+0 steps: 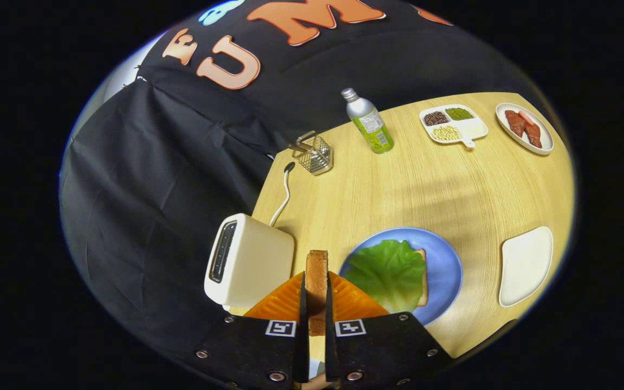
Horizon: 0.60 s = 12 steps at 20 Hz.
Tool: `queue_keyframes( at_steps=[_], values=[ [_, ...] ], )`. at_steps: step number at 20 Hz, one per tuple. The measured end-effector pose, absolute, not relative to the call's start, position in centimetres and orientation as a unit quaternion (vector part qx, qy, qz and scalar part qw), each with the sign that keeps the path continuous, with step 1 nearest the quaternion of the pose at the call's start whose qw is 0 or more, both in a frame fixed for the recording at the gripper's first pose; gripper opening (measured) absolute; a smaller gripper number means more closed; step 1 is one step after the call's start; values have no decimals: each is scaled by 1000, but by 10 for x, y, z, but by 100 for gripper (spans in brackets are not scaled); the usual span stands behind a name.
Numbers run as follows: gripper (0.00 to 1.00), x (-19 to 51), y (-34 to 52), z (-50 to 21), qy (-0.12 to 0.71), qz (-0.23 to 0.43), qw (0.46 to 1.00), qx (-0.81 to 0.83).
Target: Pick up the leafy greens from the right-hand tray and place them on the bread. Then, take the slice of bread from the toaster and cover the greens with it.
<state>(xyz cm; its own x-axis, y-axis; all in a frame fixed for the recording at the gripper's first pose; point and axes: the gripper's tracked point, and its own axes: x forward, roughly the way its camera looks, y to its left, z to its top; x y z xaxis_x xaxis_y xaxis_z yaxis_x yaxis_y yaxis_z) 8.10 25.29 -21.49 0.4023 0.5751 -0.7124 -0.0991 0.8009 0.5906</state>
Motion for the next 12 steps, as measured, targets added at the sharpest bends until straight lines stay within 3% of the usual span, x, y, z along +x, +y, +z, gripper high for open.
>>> queue_keyframes(
  at_steps=[12],
  values=[
    [12, 85, 219, -284, 519, 185, 811, 199]
  ],
)
